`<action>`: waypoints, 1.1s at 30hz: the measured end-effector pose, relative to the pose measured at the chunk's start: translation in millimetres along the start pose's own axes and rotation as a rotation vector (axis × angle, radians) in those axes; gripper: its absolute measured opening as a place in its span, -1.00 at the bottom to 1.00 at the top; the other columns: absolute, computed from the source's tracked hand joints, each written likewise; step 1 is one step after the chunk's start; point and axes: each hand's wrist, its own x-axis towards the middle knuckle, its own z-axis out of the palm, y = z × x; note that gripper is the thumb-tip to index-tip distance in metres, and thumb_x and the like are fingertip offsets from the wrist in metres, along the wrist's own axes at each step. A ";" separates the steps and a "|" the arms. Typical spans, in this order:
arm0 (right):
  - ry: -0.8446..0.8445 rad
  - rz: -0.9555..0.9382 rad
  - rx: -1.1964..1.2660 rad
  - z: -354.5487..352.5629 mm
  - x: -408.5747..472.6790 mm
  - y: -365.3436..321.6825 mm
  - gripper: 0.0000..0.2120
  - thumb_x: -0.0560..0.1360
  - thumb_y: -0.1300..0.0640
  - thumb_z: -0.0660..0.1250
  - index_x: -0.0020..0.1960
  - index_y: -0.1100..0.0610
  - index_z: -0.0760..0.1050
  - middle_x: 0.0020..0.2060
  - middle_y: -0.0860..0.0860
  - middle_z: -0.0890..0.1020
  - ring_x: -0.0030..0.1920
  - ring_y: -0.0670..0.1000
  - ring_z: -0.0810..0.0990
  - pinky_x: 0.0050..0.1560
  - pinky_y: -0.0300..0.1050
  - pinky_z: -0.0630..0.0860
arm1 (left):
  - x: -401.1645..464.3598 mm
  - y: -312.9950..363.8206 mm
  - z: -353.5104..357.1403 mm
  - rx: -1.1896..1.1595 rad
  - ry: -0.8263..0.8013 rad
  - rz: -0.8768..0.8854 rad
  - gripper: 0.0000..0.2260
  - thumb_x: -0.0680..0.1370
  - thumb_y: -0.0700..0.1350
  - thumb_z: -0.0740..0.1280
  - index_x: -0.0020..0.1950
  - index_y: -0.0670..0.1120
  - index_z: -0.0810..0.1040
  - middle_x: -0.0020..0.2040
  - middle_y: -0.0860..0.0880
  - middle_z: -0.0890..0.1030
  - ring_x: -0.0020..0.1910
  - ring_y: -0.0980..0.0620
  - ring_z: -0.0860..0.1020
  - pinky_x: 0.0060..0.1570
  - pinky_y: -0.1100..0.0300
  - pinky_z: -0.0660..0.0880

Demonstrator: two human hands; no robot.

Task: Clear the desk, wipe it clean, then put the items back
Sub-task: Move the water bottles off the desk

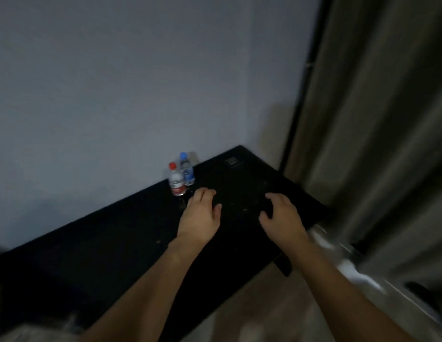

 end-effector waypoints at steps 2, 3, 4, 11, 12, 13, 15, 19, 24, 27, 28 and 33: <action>-0.064 -0.081 0.010 18.2 33.7 -28.5 -0.49 0.54 0.09 0.31 0.46 0.07 0.30 0.40 0.04 0.36 0.33 0.04 0.41 0.36 -0.05 0.37 | 3.0 -27.2 -12.2 0.022 0.050 -0.099 -0.62 0.59 0.01 0.27 0.40 -0.02 0.39 0.31 0.02 0.40 0.23 0.06 0.45 0.23 0.09 0.47; -0.105 -0.115 0.011 29.4 48.6 -41.6 -0.48 0.54 0.09 0.31 0.47 0.05 0.29 0.41 0.02 0.35 0.34 0.02 0.41 0.36 -0.07 0.37 | 5.8 -41.7 -16.5 0.038 0.073 -0.152 -0.62 0.59 0.00 0.27 0.39 -0.03 0.39 0.31 0.01 0.41 0.21 0.05 0.46 0.21 0.09 0.48; -0.147 -0.147 0.007 40.5 62.9 -53.7 -0.48 0.54 0.09 0.31 0.47 0.03 0.28 0.41 0.01 0.34 0.35 0.00 0.40 0.37 -0.08 0.36 | 11.1 -55.9 -20.3 0.043 0.104 -0.211 -0.63 0.59 -0.01 0.27 0.39 -0.04 0.39 0.31 0.00 0.41 0.21 0.03 0.47 0.19 0.10 0.48; -0.281 -0.247 -0.047 90.4 163.8 -79.1 -0.51 0.56 0.08 0.30 0.46 0.00 0.29 0.42 -0.03 0.34 0.36 -0.06 0.39 0.35 -0.17 0.35 | 105.1 -129.6 -12.5 0.002 0.241 -0.404 -0.72 0.60 -0.06 0.26 0.29 -0.10 0.47 0.24 -0.06 0.49 0.14 -0.03 0.51 0.02 0.20 0.40; -0.294 -0.257 -0.062 91.0 177.7 -77.0 -0.53 0.56 0.09 0.29 0.46 0.01 0.30 0.41 -0.03 0.36 0.34 -0.07 0.40 0.34 -0.18 0.35 | 124.4 -137.5 -8.2 0.001 0.239 -0.411 -0.73 0.60 -0.07 0.26 0.28 -0.09 0.47 0.22 -0.05 0.50 0.13 -0.03 0.51 0.01 0.19 0.41; -0.307 -0.270 -0.078 91.8 191.4 -73.9 -0.54 0.57 0.09 0.29 0.45 0.01 0.31 0.40 -0.03 0.37 0.32 -0.08 0.42 0.32 -0.20 0.37 | 142.8 -144.1 -4.0 -0.003 0.237 -0.422 -0.73 0.59 -0.07 0.26 0.28 -0.08 0.46 0.22 -0.05 0.50 0.12 -0.03 0.51 0.01 0.16 0.44; -0.320 -0.294 -0.092 94.7 219.1 -68.6 -0.55 0.57 0.11 0.29 0.44 0.01 0.33 0.38 -0.03 0.38 0.29 -0.09 0.44 0.30 -0.22 0.40 | 178.0 -155.1 3.2 -0.015 0.241 -0.436 -0.73 0.60 -0.07 0.25 0.29 -0.07 0.47 0.23 -0.05 0.49 0.13 -0.04 0.51 0.05 0.10 0.48; -0.389 -0.275 -0.084 115.1 271.5 -70.3 -0.54 0.60 0.12 0.23 0.48 0.03 0.28 0.42 -0.01 0.33 0.30 -0.06 0.43 0.33 -0.18 0.39 | 221.2 -181.3 18.4 0.057 0.230 -0.486 -0.71 0.61 -0.07 0.23 0.31 -0.10 0.48 0.29 -0.06 0.48 0.21 -0.09 0.48 0.08 0.02 0.51; -0.516 -0.380 -0.119 164.6 341.4 -95.1 -0.49 0.59 0.14 0.23 0.51 0.10 0.19 0.44 0.10 0.26 0.34 0.08 0.40 0.34 -0.11 0.32 | 228.6 -206.6 34.0 0.150 -0.057 -0.549 -0.52 0.56 -0.09 0.29 0.49 -0.01 0.32 0.29 -0.09 0.48 0.19 -0.11 0.50 0.09 0.01 0.51; -0.581 -0.471 -0.131 194.4 381.4 -117.4 -0.45 0.57 0.13 0.26 0.51 0.10 0.17 0.43 0.15 0.27 0.34 0.19 0.41 0.31 -0.01 0.35 | 220.5 -206.7 44.3 0.204 -0.153 -0.597 -0.39 0.56 -0.09 0.28 0.56 0.03 0.11 0.26 -0.08 0.49 0.13 -0.06 0.52 0.05 0.04 0.52; -0.605 -0.505 -0.131 204.8 393.0 -123.2 -0.44 0.57 0.12 0.27 0.51 0.08 0.16 0.42 0.15 0.28 0.32 0.21 0.43 0.29 0.02 0.37 | 222.0 -207.7 45.3 0.204 -0.112 -0.599 -0.40 0.54 -0.07 0.33 0.53 0.04 0.18 0.32 -0.07 0.45 0.19 -0.06 0.49 0.08 0.03 0.52; -0.711 -0.609 -0.143 248.5 431.5 -135.8 -0.55 0.57 0.11 0.29 0.43 0.06 0.31 0.36 0.14 0.31 0.21 0.21 0.50 0.21 0.04 0.45 | 246.4 -213.6 46.7 0.225 0.012 -0.573 -0.60 0.47 -0.01 0.43 0.28 0.00 0.45 0.30 0.00 0.44 0.15 -0.04 0.50 0.02 0.02 0.54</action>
